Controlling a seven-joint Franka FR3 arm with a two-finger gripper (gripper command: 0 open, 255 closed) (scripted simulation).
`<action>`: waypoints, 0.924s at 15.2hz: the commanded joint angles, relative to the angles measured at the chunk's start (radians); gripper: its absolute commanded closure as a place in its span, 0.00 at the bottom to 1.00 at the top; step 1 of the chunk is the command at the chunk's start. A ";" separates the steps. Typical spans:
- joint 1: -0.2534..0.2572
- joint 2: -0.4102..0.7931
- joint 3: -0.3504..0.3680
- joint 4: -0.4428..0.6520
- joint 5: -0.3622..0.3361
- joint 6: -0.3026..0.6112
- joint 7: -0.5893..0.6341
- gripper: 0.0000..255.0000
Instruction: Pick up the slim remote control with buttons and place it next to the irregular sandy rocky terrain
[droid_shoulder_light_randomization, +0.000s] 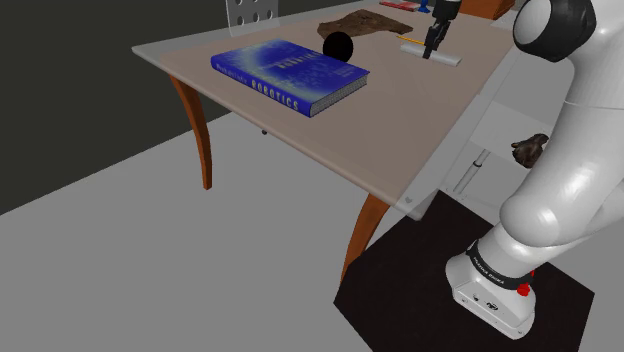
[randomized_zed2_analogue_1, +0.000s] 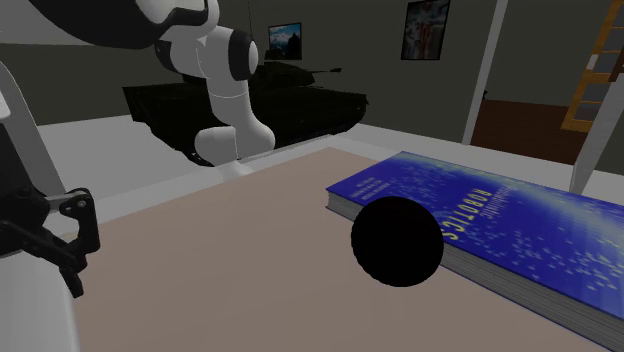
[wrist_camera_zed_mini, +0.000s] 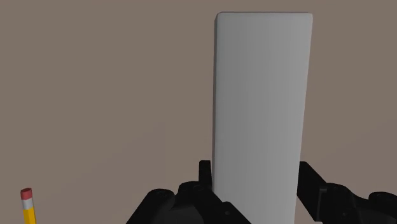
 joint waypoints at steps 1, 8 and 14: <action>0.000 0.000 0.000 0.000 0.000 0.000 0.000 0.00; -0.010 0.019 -0.001 0.096 0.006 -0.077 0.000 0.00; -0.023 0.046 -0.001 0.199 0.014 -0.153 -0.001 0.00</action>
